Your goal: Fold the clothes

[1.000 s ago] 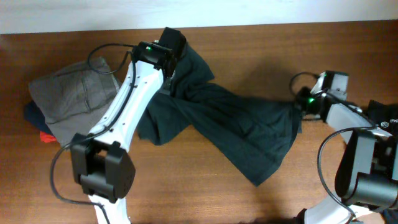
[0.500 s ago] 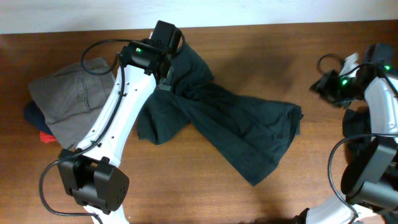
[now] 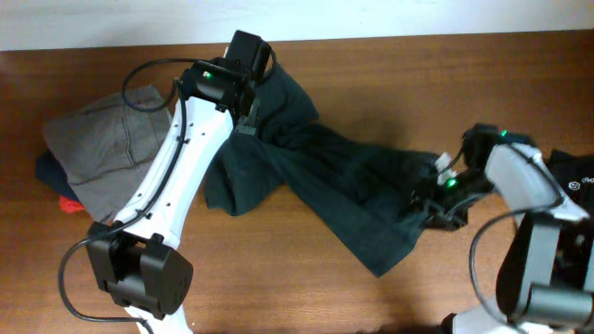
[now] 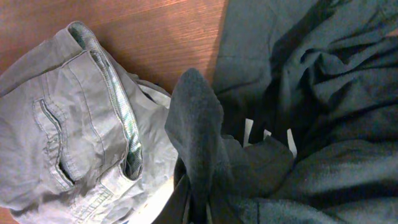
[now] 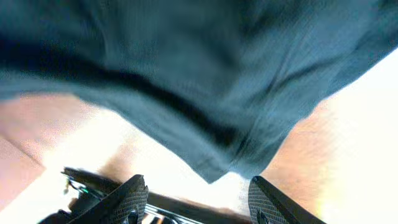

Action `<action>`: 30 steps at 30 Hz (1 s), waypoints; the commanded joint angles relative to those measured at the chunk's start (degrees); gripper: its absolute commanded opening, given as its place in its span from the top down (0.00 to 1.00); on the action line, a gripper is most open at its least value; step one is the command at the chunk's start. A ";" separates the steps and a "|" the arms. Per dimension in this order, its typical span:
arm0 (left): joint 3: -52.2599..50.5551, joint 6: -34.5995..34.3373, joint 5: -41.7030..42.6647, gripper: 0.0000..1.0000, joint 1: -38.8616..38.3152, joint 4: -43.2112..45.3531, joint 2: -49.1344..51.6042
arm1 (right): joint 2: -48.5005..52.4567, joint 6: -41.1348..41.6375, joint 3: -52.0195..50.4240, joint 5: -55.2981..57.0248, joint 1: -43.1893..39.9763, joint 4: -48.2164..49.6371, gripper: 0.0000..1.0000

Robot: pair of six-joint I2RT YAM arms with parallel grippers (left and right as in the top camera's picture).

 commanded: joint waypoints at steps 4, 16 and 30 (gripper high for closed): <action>0.59 -0.74 -0.04 0.92 0.09 0.07 -1.09 | -11.26 6.38 -7.43 -1.11 6.58 0.61 0.41; 0.59 -0.74 -0.04 0.88 0.09 0.17 -1.09 | -18.88 30.60 -24.83 5.40 23.10 15.23 0.36; 0.59 -0.74 -0.04 0.87 0.09 0.02 -1.09 | -18.78 33.40 -30.42 9.35 23.10 22.93 0.50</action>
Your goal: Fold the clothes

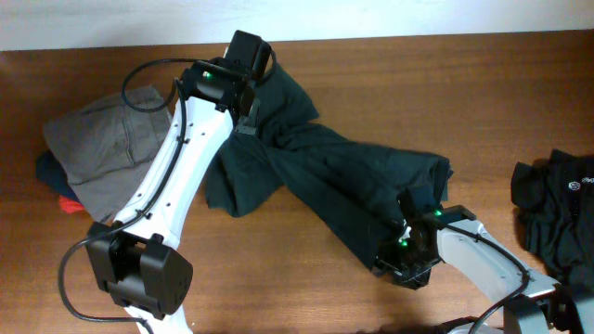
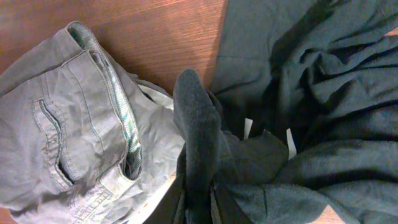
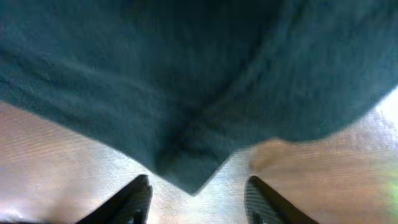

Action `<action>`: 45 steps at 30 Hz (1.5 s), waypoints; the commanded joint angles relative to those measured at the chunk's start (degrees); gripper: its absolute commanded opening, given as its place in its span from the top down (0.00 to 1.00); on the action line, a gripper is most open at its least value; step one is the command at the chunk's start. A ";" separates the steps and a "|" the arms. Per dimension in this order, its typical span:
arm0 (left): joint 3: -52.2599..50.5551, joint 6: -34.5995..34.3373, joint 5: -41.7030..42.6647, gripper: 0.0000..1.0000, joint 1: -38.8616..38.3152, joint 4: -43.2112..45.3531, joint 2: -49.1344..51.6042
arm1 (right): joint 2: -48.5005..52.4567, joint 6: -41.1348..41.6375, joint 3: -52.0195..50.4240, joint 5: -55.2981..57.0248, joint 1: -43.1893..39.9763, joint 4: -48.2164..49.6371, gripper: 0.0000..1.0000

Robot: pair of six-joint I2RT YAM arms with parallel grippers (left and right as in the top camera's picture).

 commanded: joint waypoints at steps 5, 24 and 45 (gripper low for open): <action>0.59 -0.72 -0.15 0.87 0.09 0.00 -1.09 | 0.55 1.27 -0.44 4.22 0.37 2.54 0.51; 3.67 -0.48 -0.20 0.92 0.09 -2.51 -1.92 | -5.88 -6.36 12.96 5.49 -4.26 -10.62 0.96; -3.37 -0.48 15.37 0.23 4.39 -5.27 -4.17 | -10.91 -10.36 38.86 30.86 -15.91 -26.56 0.96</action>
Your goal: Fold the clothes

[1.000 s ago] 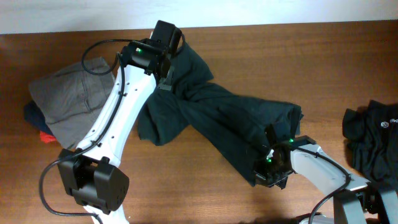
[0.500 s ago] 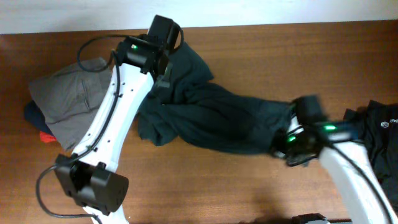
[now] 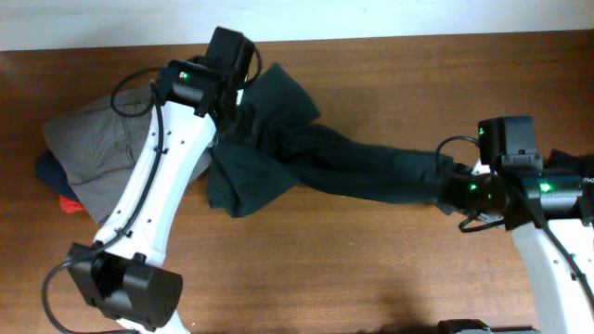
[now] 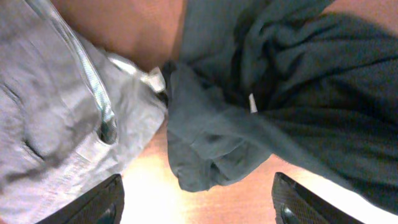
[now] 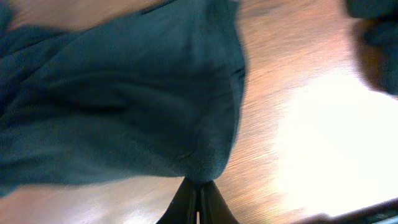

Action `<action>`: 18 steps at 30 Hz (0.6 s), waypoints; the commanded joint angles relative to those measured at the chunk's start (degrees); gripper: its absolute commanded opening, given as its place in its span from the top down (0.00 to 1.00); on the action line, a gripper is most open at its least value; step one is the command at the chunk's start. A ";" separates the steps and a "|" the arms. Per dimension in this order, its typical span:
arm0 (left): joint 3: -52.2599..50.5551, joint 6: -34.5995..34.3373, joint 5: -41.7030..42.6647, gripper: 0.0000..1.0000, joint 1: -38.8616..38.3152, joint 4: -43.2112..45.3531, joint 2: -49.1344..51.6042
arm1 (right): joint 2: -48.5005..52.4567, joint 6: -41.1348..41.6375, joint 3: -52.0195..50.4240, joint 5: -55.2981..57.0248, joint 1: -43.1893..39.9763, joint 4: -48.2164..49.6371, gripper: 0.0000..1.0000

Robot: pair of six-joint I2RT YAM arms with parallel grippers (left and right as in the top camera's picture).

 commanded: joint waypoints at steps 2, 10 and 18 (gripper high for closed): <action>-5.66 -0.22 6.12 0.23 2.78 2.36 -0.13 | 0.70 0.00 0.35 7.28 -6.78 -0.04 0.96; -12.41 6.60 16.65 0.17 3.19 10.64 -0.02 | 0.68 -10.10 0.35 -0.94 -18.80 4.74 0.96; -19.43 18.56 26.93 0.17 3.17 25.73 0.26 | 0.68 -10.75 0.35 -3.17 -18.99 6.05 0.96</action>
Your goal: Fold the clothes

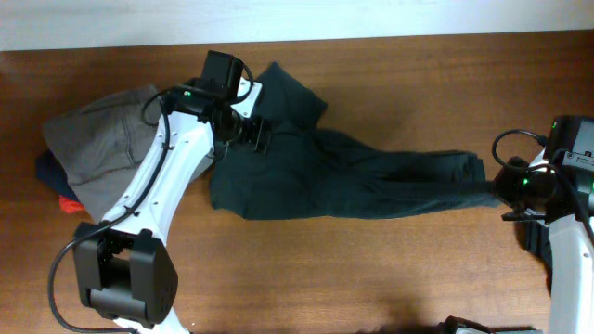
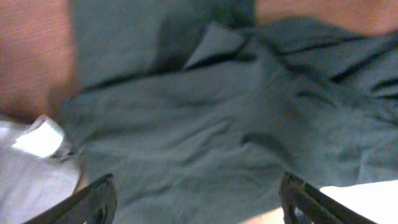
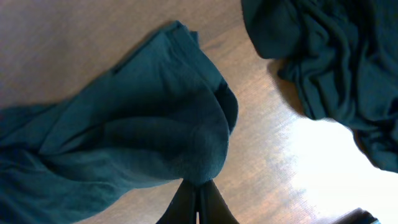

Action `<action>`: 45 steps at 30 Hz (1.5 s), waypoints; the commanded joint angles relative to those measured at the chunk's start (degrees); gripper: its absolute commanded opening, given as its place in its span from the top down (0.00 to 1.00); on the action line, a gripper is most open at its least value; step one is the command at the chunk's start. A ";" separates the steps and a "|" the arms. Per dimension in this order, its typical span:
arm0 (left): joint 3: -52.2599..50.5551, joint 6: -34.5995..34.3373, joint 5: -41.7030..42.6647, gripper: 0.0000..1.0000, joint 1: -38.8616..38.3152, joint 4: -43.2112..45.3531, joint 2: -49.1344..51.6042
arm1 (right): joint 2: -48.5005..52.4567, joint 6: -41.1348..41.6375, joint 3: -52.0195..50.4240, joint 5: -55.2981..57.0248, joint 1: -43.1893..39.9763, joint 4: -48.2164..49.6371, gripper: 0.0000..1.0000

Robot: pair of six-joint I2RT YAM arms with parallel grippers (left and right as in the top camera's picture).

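Note:
A dark teal garment (image 1: pixel 343 181) lies stretched left to right across the wooden table, wrinkled at its left part. My left gripper (image 1: pixel 256 135) hovers open over that left part; in the left wrist view its gripper (image 2: pixel 199 208) shows both fingers (image 2: pixel 93 200) spread wide with teal cloth (image 2: pixel 199 130) below. My right gripper (image 1: pixel 494 188) is shut on the garment's right end; in the right wrist view the gripper (image 3: pixel 199 200) pinches a bunched fold of the garment (image 3: pixel 155 137).
Grey trousers (image 1: pixel 93 139) lie piled at the left, over dark blue (image 1: pixel 48 170) and red (image 1: pixel 67 202) items. Another dark garment (image 3: pixel 329 68) lies crumpled at the right beside the right arm. The table's back edge meets a white wall (image 1: pixel 371 17).
My right gripper, still shut on the garment's end, has moved right, and the cloth lies longer and flatter. My open left gripper has shifted from the trousers' edge to over the garment's left part.
My left gripper was shut on a fold near the trousers while the right, open, was at the garment's right end. Then the right, still open, was at the front corner. Later the left was open and the right shut on the end, now drawn out rightward.

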 commanded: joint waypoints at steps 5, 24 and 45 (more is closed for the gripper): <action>-3.30 10.71 9.11 0.21 -0.31 9.79 2.47 | -0.11 -1.66 0.37 -1.88 -0.37 0.68 0.96; -3.30 15.02 5.16 0.54 -3.93 27.32 15.56 | -0.11 -1.66 0.35 -2.08 -0.37 0.66 0.96; 7.72 11.34 1.73 1.00 -1.62 3.54 11.39 | -0.11 -2.73 0.35 -1.64 -0.37 0.68 0.96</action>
